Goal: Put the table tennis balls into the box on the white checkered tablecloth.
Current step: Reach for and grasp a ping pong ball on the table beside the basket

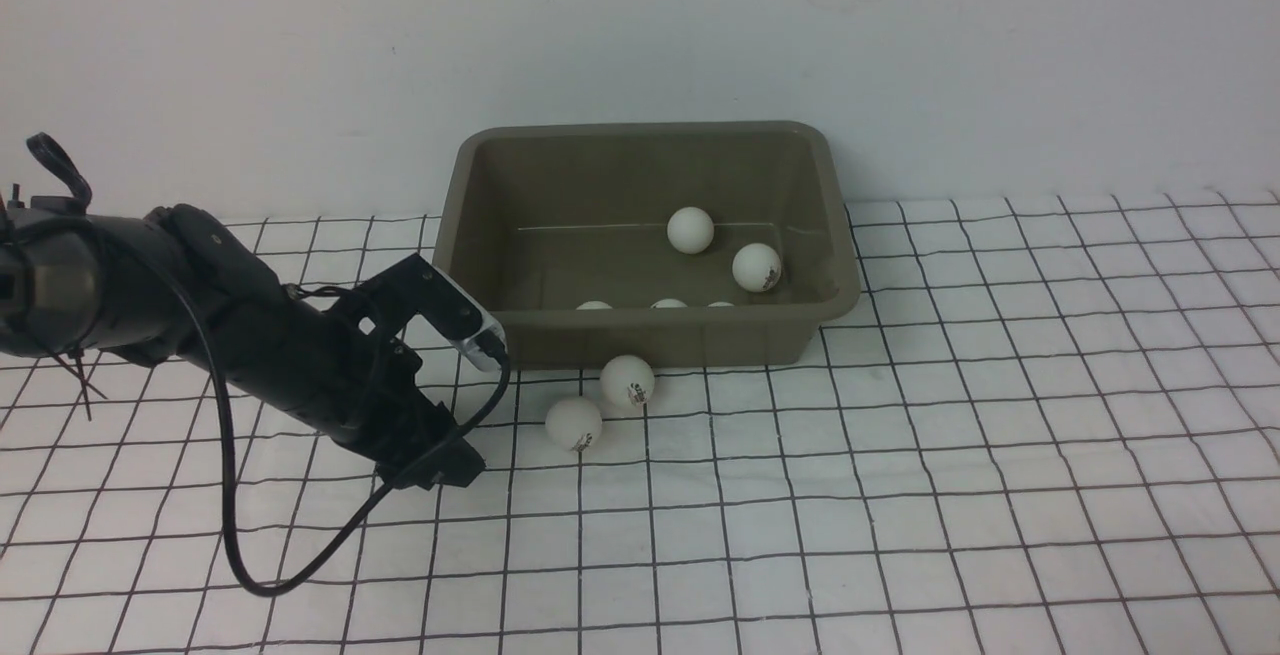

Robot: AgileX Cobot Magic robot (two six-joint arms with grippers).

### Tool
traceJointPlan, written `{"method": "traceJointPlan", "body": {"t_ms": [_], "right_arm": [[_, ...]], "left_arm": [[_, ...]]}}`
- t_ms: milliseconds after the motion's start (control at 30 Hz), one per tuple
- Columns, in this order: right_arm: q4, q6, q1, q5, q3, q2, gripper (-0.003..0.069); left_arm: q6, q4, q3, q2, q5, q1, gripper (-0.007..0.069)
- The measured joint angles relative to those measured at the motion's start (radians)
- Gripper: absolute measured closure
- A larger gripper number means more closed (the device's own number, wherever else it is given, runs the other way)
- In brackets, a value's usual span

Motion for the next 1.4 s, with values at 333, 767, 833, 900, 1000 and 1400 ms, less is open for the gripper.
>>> {"method": "traceJointPlan", "body": {"t_ms": [333, 767, 833, 900, 1000, 1400], "right_arm": [[0.000, 0.000, 0.000, 0.000, 0.000, 0.000, 0.0177], [0.000, 0.000, 0.000, 0.000, 0.000, 0.000, 0.0177], [0.000, 0.000, 0.000, 0.000, 0.000, 0.000, 0.0177], [0.000, 0.000, 0.000, 0.000, 0.000, 0.000, 0.0177], [0.000, 0.000, 0.000, 0.000, 0.000, 0.000, 0.0177], [0.000, 0.000, 0.000, 0.000, 0.000, 0.000, 0.0177]], "left_arm": [[-0.118, -0.106, 0.000, -0.098, -0.072, -0.170, 0.0209], [-0.653, 0.273, 0.001, -0.101, -0.167, -0.279, 0.0209], [-0.705, 0.311, 0.001, -0.101, -0.167, -0.279, 0.0209], [-0.721, 0.320, 0.001, -0.101, -0.172, -0.281, 0.0209], [-0.725, 0.315, 0.002, -0.101, -0.188, -0.291, 0.0209], [-0.725, 0.284, 0.002, -0.101, -0.225, -0.326, 0.0176]]}}
